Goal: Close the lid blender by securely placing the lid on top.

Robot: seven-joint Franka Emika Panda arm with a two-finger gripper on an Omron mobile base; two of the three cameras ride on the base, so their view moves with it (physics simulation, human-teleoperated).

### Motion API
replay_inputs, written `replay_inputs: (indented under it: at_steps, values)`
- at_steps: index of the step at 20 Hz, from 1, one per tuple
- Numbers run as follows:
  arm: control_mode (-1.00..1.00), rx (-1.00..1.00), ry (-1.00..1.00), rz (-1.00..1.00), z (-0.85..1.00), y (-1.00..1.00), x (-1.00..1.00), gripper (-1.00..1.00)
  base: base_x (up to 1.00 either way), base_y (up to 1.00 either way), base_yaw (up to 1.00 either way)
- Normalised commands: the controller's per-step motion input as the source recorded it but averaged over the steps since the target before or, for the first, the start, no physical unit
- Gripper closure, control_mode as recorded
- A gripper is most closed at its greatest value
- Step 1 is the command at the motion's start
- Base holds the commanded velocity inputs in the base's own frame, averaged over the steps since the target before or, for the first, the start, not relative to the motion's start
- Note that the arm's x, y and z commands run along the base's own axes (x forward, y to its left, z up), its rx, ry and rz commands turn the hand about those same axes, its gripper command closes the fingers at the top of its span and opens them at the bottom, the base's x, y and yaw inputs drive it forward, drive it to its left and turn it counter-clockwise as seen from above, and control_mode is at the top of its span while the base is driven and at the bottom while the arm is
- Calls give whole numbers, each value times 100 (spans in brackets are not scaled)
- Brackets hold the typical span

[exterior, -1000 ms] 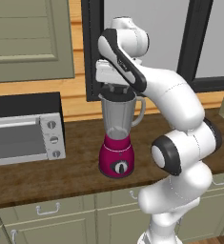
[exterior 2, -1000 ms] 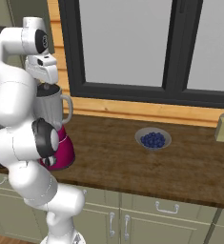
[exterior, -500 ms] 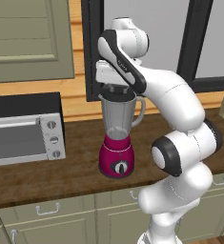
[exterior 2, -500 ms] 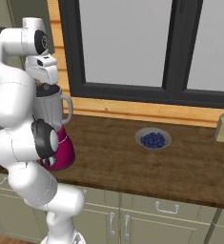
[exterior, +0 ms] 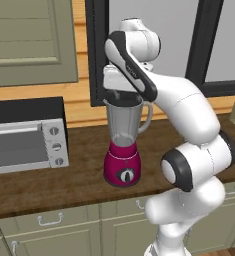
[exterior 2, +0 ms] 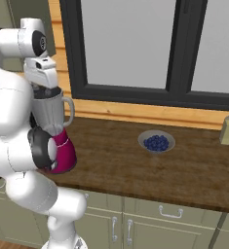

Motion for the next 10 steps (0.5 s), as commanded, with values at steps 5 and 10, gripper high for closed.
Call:
replay_inputs:
  at_steps: [5, 10]
  values:
    - [-100, 0, 0, 0, -1, -8, -72, -100, 0, 0, 0]
    - [-100, 0, -5, 0, 0, -25, -87, -100, 0, 0, 0]
